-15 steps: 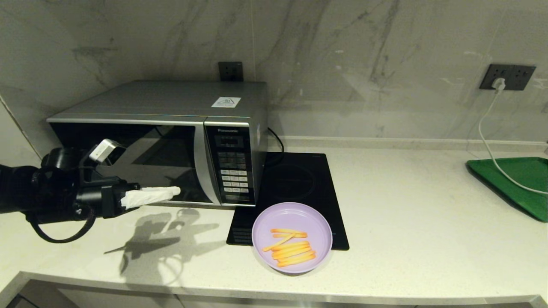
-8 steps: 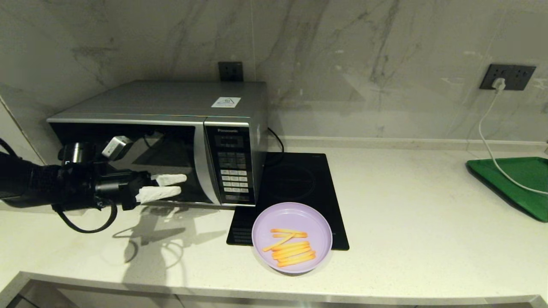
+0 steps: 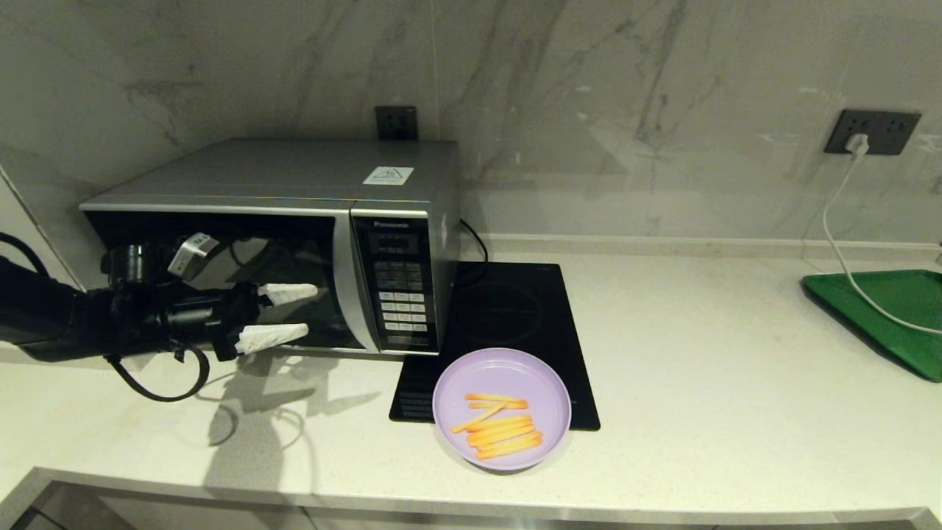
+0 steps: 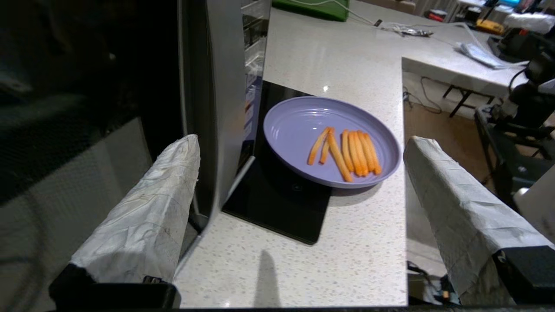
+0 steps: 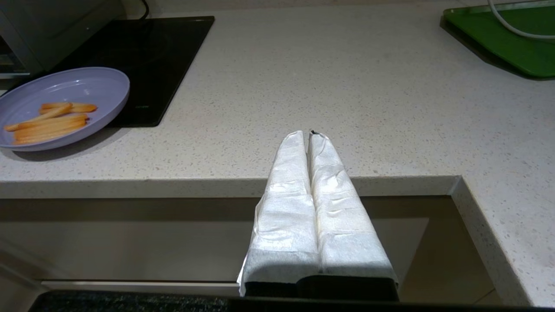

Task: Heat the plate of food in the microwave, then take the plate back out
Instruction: Open the microwave oven

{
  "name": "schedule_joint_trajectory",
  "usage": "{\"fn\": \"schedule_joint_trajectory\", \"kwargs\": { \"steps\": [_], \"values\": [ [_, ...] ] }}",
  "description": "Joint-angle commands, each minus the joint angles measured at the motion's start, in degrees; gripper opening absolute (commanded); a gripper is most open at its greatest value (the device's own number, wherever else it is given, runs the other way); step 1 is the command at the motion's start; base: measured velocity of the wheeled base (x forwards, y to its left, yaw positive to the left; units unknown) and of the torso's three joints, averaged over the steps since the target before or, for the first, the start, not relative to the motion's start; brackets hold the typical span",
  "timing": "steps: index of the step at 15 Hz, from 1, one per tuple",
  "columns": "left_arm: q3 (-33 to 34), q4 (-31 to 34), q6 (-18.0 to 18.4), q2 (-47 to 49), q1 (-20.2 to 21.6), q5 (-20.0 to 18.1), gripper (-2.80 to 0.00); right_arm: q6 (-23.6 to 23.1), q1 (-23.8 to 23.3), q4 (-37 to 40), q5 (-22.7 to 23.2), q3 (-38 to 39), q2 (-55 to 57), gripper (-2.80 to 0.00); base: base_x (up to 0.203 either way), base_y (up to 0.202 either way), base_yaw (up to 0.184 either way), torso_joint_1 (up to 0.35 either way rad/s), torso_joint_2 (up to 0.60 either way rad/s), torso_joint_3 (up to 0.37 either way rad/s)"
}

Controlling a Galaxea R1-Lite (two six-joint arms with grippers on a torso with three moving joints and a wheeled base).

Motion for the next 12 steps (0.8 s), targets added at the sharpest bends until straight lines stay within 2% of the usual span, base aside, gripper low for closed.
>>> {"fn": "schedule_joint_trajectory", "kwargs": {
  "steps": [1,7,12],
  "values": [
    [0.1,-1.9,0.3,0.3,-0.3,-0.5,0.00,0.0,0.0,0.0,0.0,0.0,0.0,-2.80,0.000,0.000,0.000,0.000,0.00,0.000],
    [1.4,-2.7,1.6,0.4,-3.0,-0.4,0.00,0.0,0.0,0.0,0.0,0.0,0.0,-2.80,0.000,0.000,0.000,0.000,0.00,0.000],
    [1.5,-2.8,1.7,1.4,-3.6,-0.4,0.00,0.0,0.0,0.0,0.0,0.0,0.0,-2.80,0.000,0.000,0.000,0.000,0.00,0.000]
  ]
}}
